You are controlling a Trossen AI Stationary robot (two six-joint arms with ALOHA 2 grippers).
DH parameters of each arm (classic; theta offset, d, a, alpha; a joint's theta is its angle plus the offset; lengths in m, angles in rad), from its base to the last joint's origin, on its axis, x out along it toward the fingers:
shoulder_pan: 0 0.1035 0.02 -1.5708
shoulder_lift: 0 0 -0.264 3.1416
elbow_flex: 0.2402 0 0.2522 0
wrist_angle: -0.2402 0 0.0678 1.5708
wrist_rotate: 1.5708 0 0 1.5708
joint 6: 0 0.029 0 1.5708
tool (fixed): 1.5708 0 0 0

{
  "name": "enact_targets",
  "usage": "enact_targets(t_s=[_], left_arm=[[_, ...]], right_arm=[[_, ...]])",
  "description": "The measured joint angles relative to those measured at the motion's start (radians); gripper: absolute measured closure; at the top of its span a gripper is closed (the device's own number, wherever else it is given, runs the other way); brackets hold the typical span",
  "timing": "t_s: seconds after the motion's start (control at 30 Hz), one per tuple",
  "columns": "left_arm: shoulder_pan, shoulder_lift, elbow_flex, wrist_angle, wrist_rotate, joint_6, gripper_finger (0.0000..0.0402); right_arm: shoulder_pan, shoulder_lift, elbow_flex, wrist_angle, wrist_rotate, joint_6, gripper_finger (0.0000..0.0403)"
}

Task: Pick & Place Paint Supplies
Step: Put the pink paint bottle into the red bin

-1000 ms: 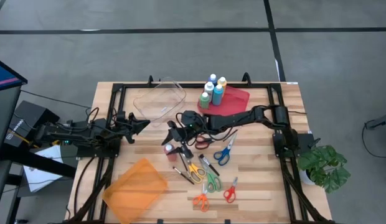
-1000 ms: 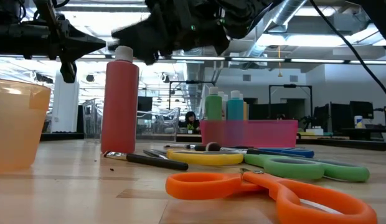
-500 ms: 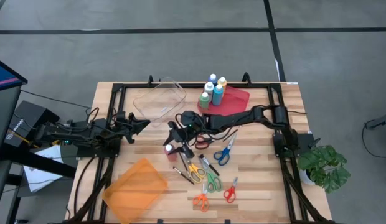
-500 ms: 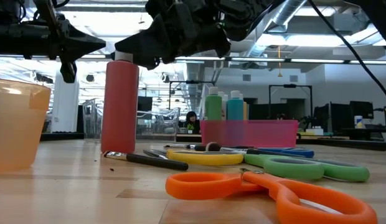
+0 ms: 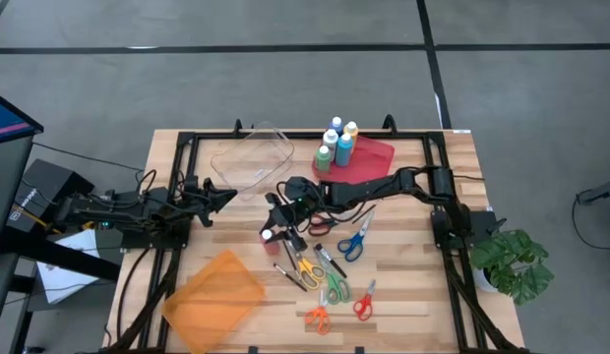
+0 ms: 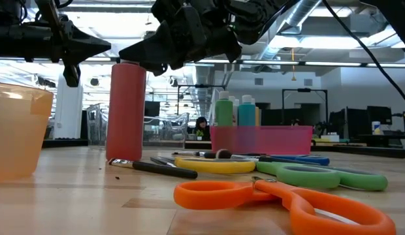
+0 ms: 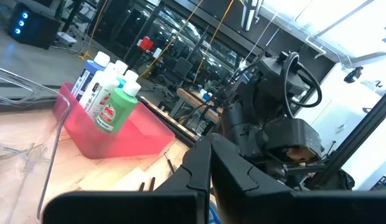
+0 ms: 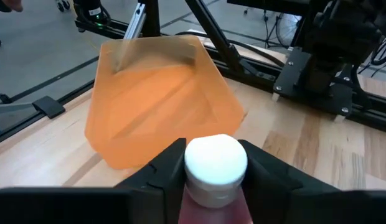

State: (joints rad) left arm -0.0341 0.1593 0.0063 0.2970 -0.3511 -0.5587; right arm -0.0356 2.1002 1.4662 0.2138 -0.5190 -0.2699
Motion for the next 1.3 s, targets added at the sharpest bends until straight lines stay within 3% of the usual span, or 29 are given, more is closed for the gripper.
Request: enact_targets(t_s=[0.07,0.47,0.8,1.17,1.3], left_arm=[[0.0,0.0,0.0,0.0,0.0,0.0,0.0396],[0.0,0.0,0.0,0.0,0.0,0.0,0.0396],[0.0,0.0,0.0,0.0,0.0,0.0,0.0396],[0.0,0.0,0.0,0.0,0.0,0.0,0.0396],[0.0,0.0,0.0,0.0,0.0,0.0,0.0396]], right_arm=[[0.001,0.0,0.0,-0.001,0.0,0.0,0.0288],[-0.032,-0.039,-0.002,0.02,-0.004,0.087,0.0289],[-0.155,-0.32,-0.001,-0.161,0.047,0.105,0.0289],[-0.321,-0.696,-0.002,-0.622,0.24,0.002,0.0289],[-0.387,-0.806,-0.098,-0.651,0.259,0.025,0.0289]])
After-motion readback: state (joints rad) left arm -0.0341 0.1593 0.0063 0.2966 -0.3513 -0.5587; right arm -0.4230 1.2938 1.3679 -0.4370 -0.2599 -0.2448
